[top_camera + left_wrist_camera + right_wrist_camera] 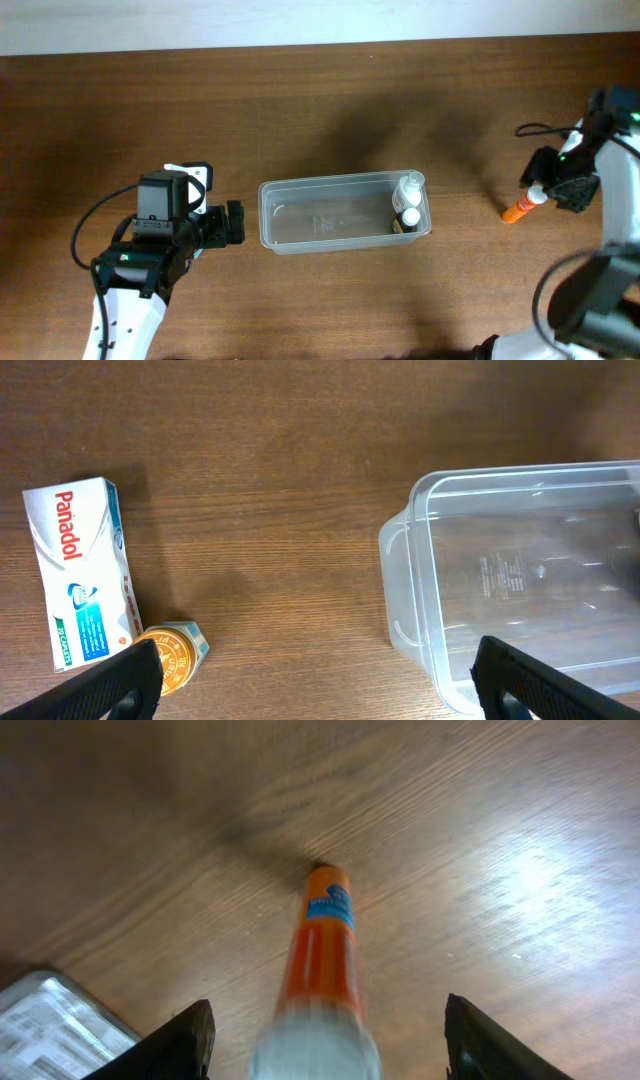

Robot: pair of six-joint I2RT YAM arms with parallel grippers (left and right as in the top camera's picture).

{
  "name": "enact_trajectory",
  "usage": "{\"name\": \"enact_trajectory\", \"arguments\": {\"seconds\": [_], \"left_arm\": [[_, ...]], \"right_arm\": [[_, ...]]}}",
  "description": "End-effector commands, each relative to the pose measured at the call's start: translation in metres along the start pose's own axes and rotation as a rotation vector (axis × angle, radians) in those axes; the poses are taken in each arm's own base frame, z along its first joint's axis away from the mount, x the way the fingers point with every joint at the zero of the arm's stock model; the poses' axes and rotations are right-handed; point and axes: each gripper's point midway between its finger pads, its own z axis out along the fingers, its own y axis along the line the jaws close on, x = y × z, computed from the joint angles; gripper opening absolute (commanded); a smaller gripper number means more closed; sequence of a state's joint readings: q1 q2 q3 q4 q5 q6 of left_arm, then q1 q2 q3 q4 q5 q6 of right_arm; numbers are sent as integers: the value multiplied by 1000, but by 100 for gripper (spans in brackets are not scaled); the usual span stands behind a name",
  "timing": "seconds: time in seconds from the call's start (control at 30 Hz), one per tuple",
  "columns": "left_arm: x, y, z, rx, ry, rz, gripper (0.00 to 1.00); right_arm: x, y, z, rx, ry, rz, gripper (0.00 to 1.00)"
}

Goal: Pack container
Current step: 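Reach the right gripper to the orange tube and grasp it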

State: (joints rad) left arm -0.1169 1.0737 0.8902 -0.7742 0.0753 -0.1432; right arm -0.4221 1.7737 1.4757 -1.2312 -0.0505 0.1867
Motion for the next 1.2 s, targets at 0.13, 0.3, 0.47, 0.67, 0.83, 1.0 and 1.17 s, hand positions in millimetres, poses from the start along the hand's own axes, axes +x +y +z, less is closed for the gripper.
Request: {"name": "enact_trajectory", "arguments": {"seconds": [0.13,0.3,0.47,0.67,0.83,1.0,1.17], "left_arm": [[-7,-3,-4,11,-15,6,99],[-7,-3,-4,11,-15,6,99],[-7,-3,-4,11,-15,6,99],[-7,-3,-4,11,-15,6,99],[-7,-3,-4,11,-15,6,99],[-7,-3,-4,11,-15,6,99],[-7,-3,-4,11,-15,6,99]], "right_arm": [[8,4,33,-30,126,-13,49],[8,4,32,-30,124,-13,34],[8,4,31,-31,121,-13,21],[9,5,15,-38,82,-16,14],[20,22,-27,-84,-6,-81,14],[61,64,-103,-152,-170,-283,14],[112,115,-155,-250,-334,-532,14]]}}
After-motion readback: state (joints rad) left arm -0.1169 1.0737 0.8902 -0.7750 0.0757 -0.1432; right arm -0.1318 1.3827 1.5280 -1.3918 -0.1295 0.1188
